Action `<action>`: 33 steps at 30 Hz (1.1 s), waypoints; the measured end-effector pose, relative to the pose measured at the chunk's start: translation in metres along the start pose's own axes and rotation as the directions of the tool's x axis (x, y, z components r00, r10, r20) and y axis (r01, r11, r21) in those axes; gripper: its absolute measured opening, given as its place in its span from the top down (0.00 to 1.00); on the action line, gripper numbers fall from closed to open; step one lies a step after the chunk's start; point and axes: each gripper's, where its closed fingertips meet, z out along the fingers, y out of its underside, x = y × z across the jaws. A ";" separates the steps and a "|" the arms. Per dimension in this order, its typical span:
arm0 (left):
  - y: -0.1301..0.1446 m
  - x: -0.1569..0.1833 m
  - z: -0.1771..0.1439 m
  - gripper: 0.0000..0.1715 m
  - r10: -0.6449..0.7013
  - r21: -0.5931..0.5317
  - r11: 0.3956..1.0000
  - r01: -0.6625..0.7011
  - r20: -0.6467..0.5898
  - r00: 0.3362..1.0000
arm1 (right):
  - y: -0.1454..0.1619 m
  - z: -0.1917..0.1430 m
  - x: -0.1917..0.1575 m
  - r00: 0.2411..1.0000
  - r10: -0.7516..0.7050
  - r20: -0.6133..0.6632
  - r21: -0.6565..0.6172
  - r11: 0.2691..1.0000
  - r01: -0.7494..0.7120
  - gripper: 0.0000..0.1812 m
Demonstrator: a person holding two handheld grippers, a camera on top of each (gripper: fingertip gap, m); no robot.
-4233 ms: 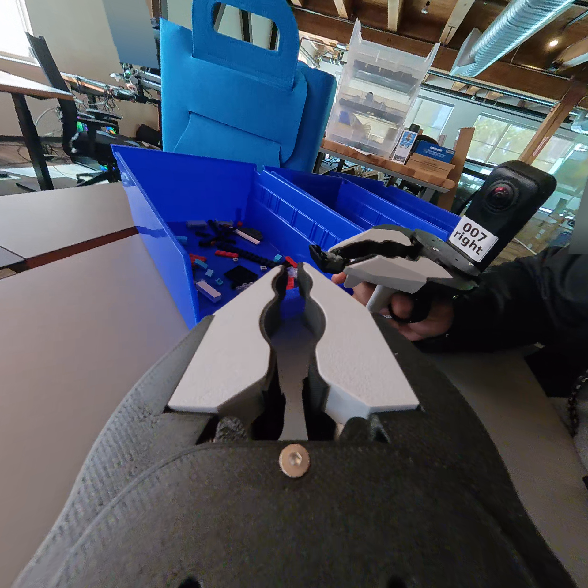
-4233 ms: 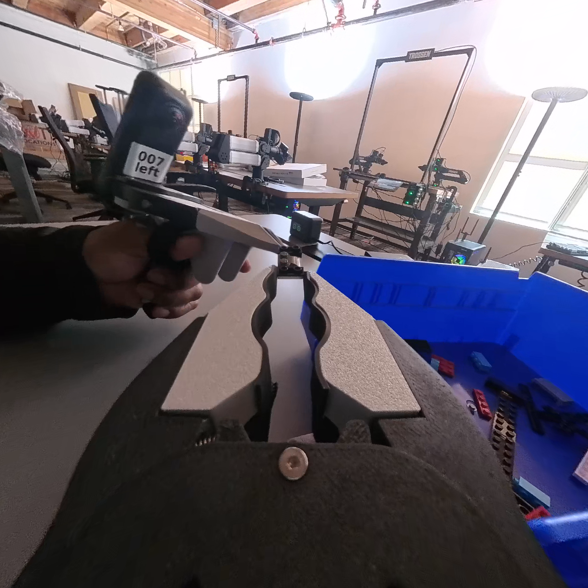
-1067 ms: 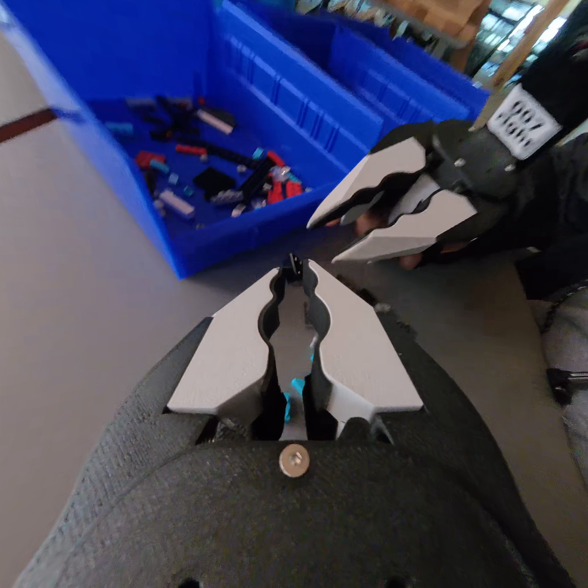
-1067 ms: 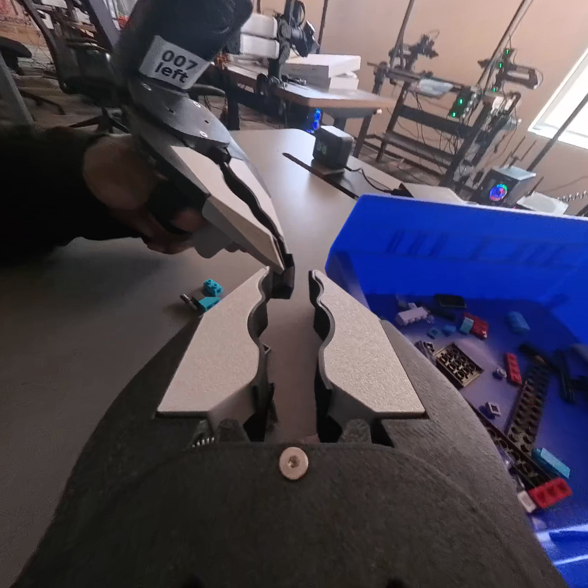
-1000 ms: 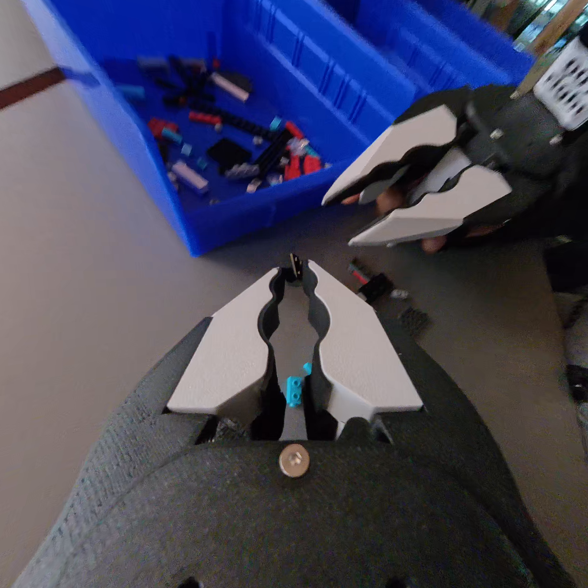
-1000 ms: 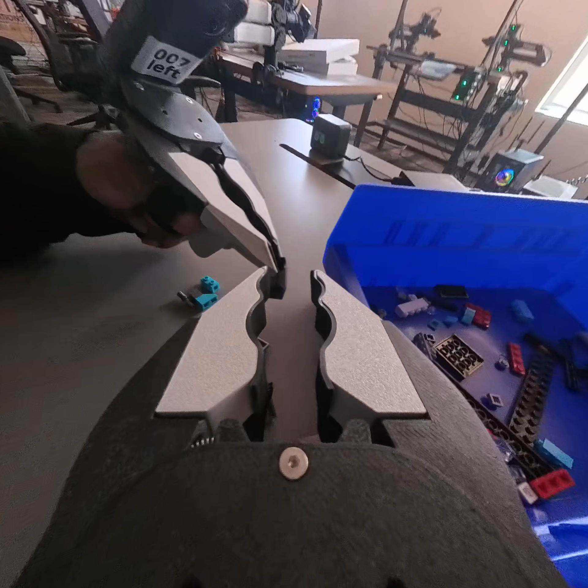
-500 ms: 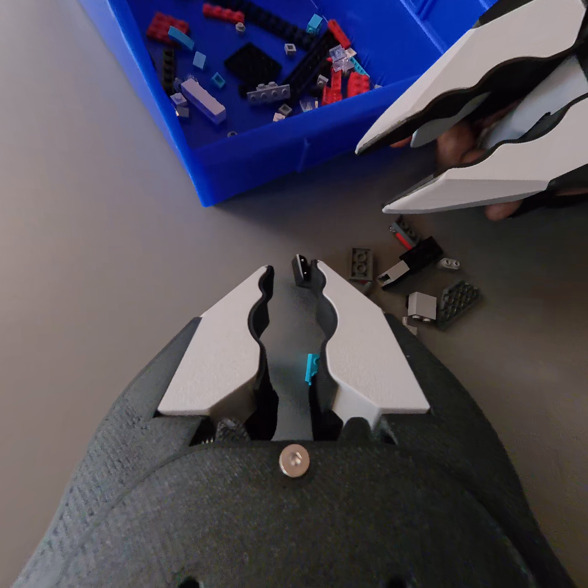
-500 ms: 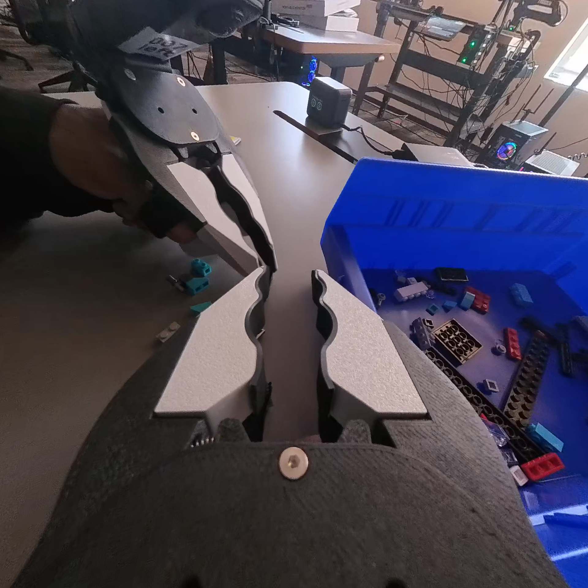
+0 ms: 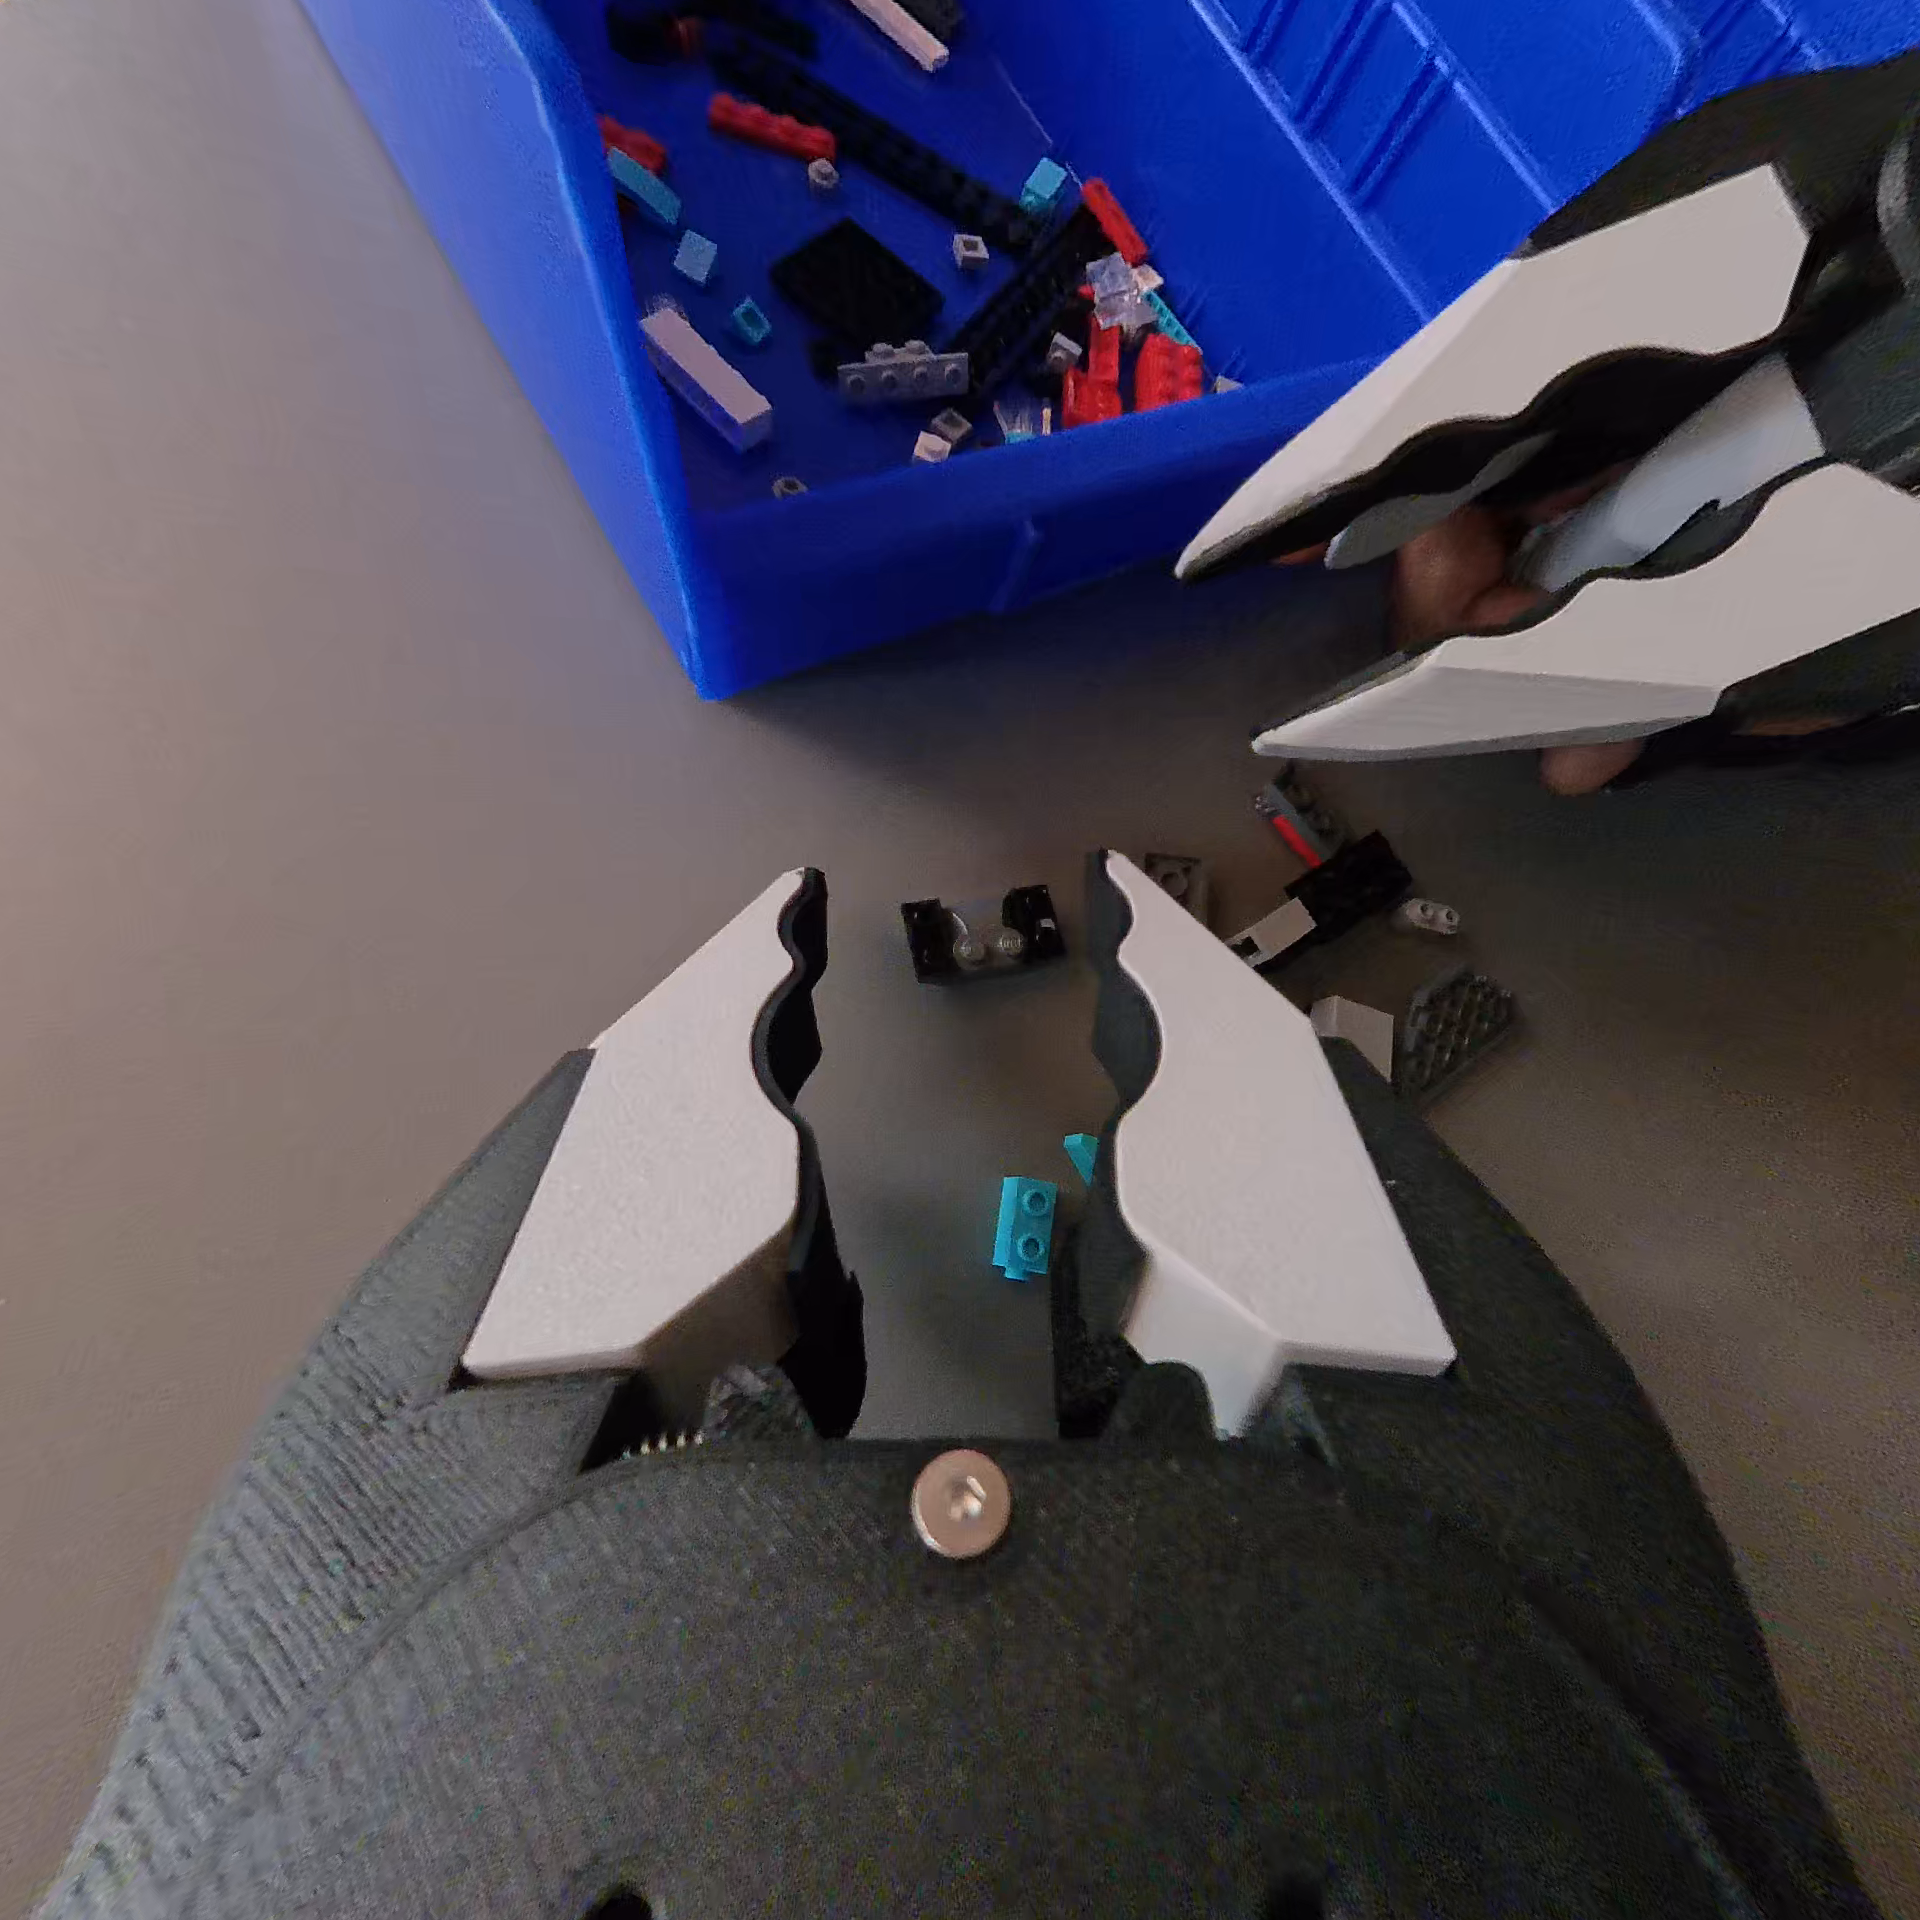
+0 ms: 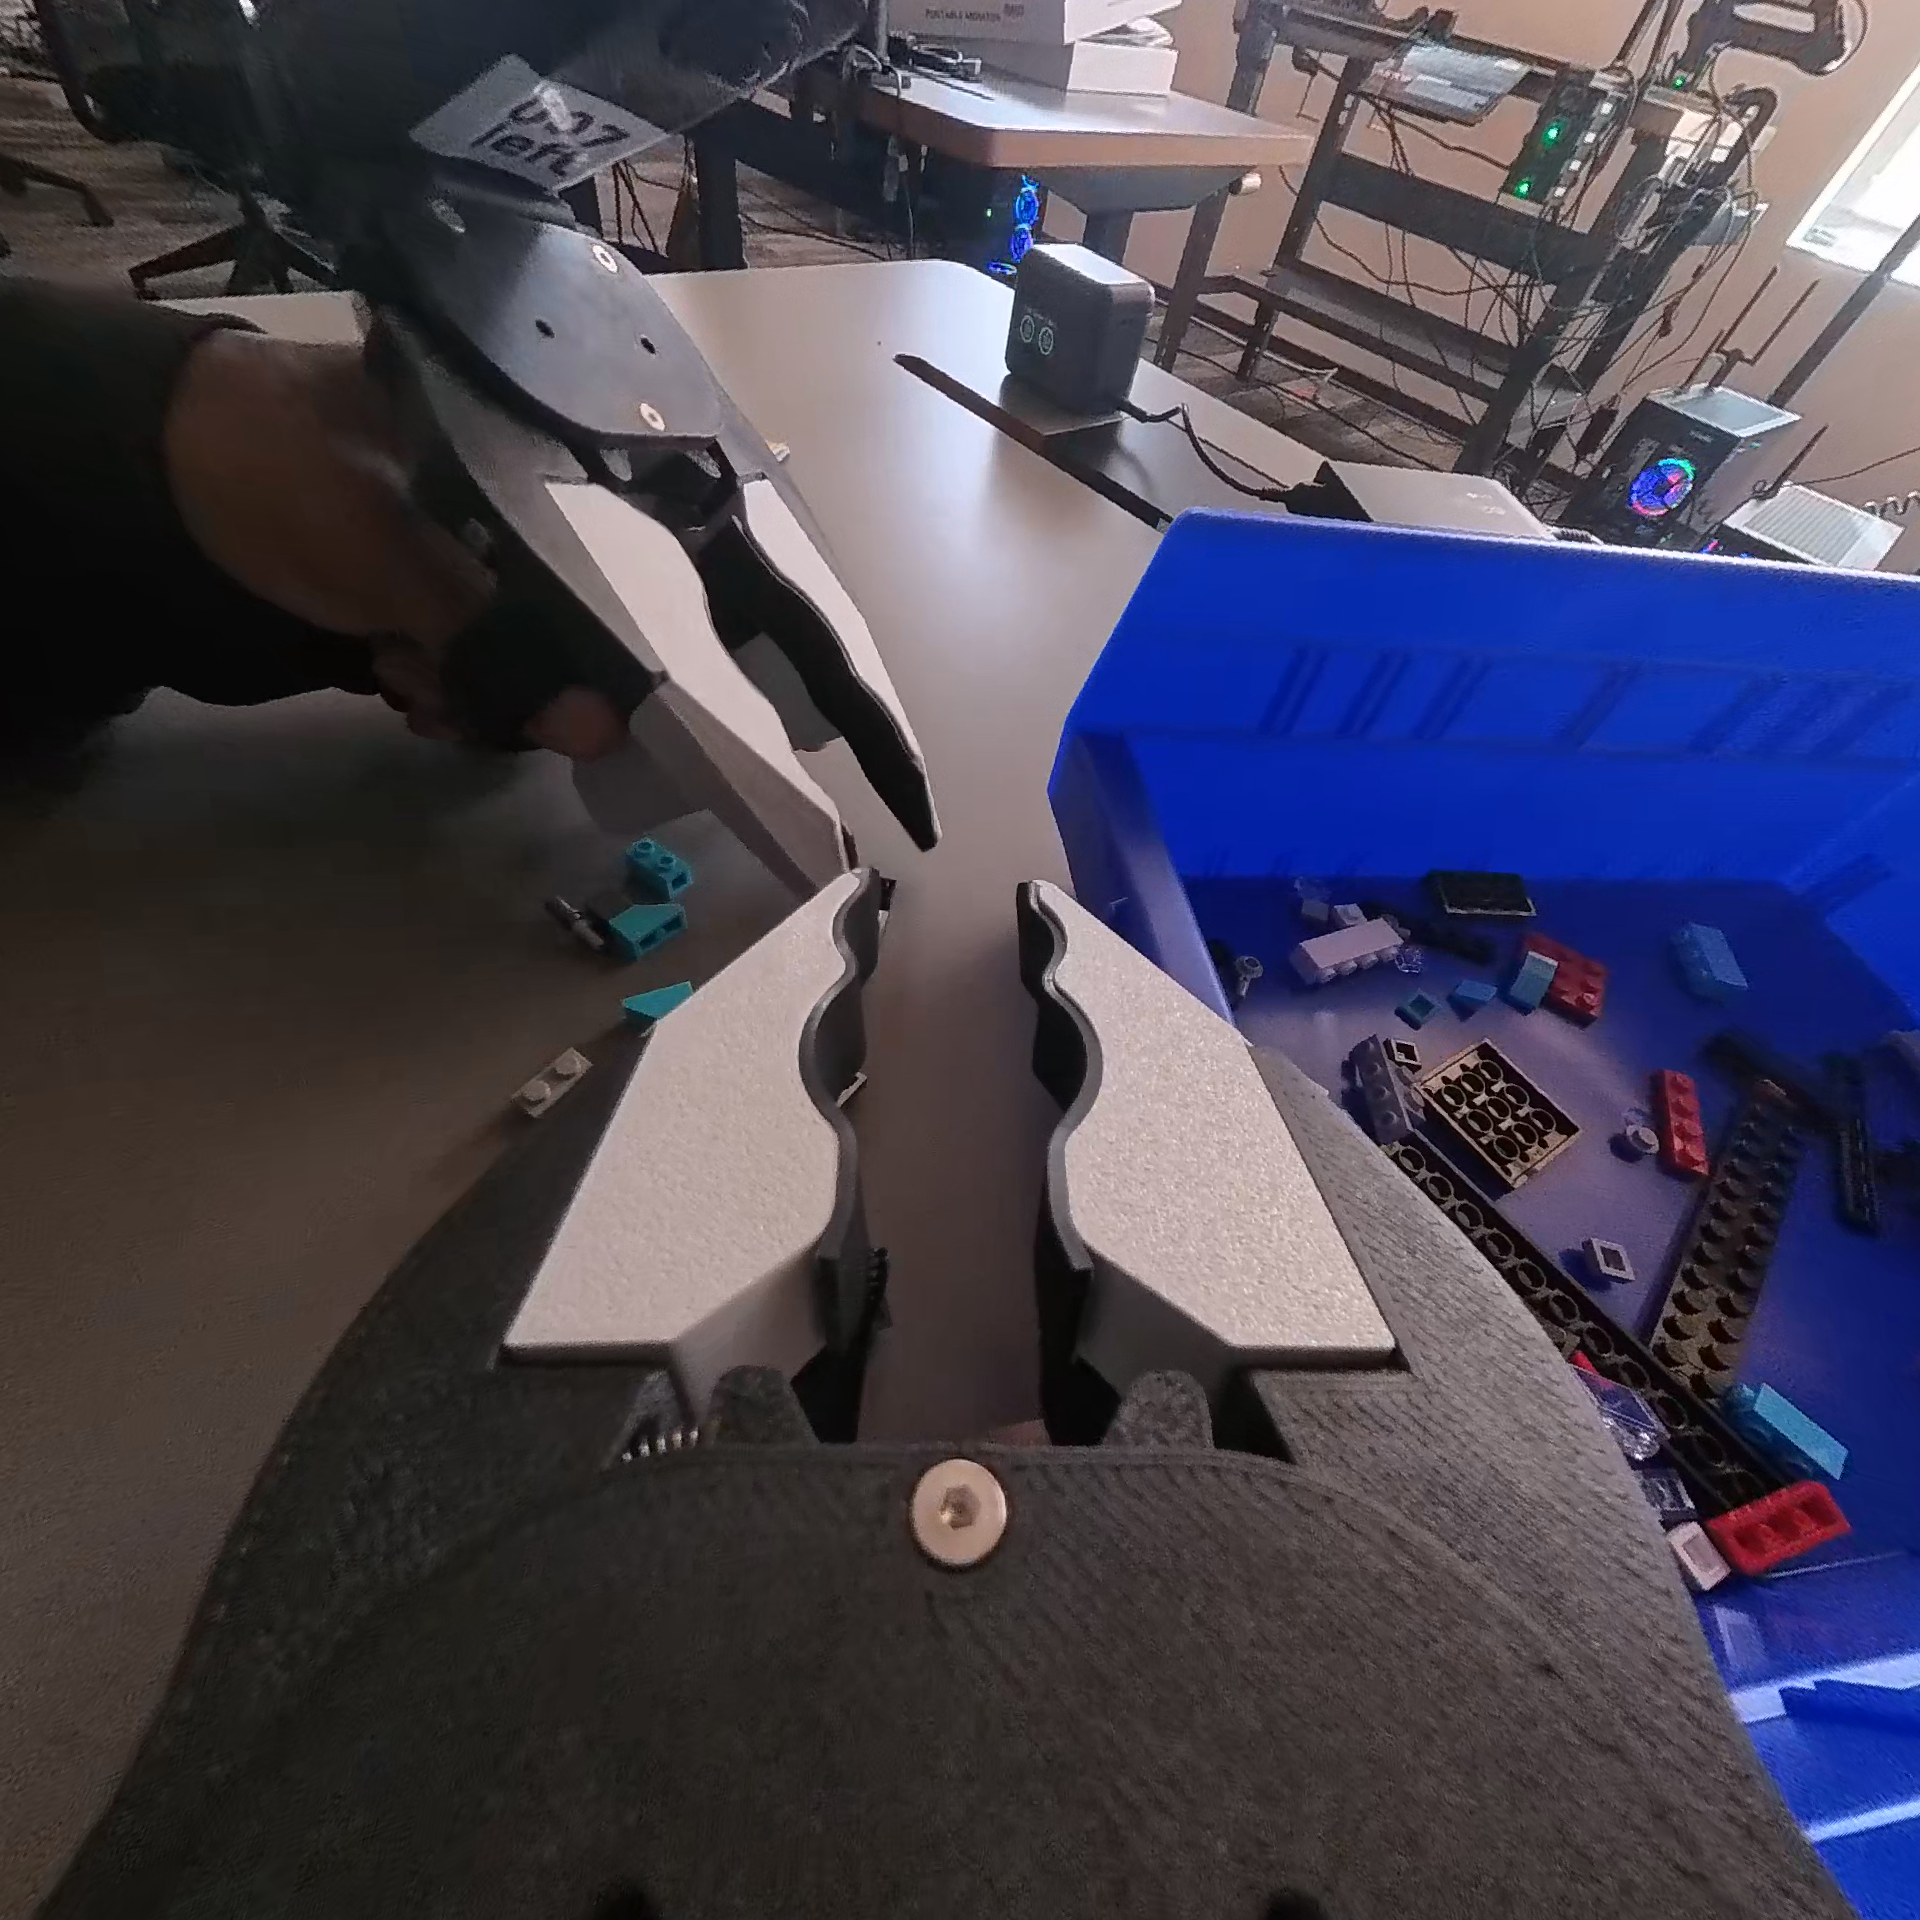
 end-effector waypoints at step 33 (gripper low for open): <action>-0.023 0.008 -0.035 0.69 -0.159 0.254 0.941 0.225 -0.255 0.954 | 0.005 -0.001 -0.015 0.987 0.044 0.152 -0.036 0.999 -0.039 0.81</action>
